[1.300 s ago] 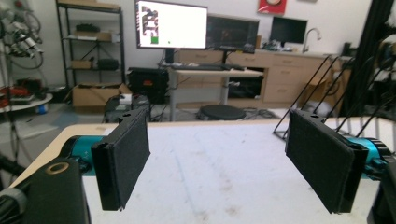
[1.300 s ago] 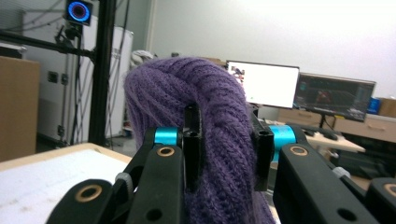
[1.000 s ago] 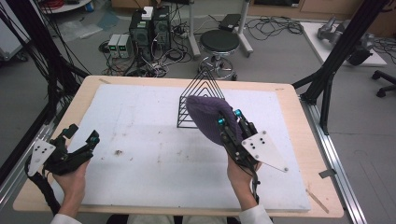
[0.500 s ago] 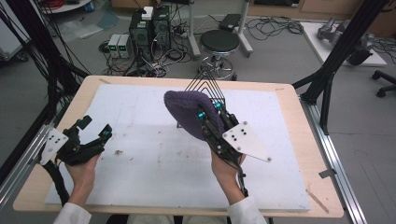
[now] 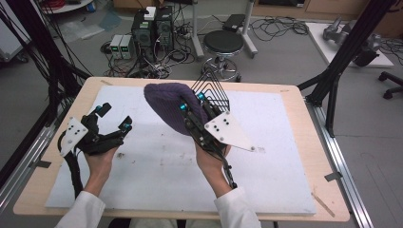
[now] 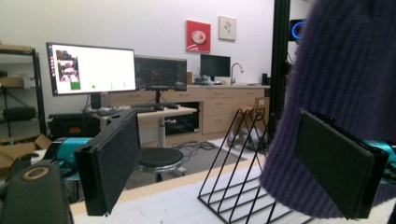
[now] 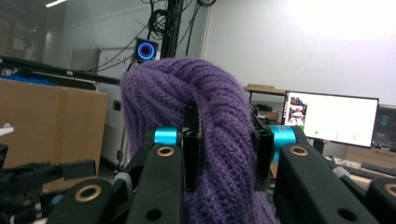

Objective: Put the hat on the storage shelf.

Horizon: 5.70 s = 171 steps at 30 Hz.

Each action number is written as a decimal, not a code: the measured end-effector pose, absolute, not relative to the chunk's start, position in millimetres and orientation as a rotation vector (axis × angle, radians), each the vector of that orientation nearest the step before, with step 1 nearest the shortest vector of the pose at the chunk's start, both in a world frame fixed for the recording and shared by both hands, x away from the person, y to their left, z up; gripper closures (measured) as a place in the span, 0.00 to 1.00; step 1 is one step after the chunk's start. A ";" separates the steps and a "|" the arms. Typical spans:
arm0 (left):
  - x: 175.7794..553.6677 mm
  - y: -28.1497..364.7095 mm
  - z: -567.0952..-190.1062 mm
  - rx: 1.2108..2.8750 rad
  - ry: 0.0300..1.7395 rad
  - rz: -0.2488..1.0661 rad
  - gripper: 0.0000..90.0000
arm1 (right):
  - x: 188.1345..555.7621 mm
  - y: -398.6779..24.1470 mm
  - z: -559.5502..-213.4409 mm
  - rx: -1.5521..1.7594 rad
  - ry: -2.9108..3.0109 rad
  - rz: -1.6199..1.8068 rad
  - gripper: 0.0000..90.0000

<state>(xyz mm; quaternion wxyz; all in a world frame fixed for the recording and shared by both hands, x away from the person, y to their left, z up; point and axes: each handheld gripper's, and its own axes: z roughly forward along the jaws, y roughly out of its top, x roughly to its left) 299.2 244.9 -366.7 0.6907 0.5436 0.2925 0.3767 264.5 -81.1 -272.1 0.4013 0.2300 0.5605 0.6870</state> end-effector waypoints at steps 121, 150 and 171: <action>428.7 84.2 -358.1 1.508 0.629 0.587 0.89 | 396.4 -182.6 -296.1 0.878 1.484 1.576 0.80; 429.4 90.2 -402.5 1.559 0.687 0.544 0.87 | 408.7 -182.3 -340.0 0.959 1.590 1.569 0.79; 427.8 86.6 -401.4 1.490 0.685 0.531 0.54 | 406.1 -188.4 -339.9 1.043 1.532 1.571 0.31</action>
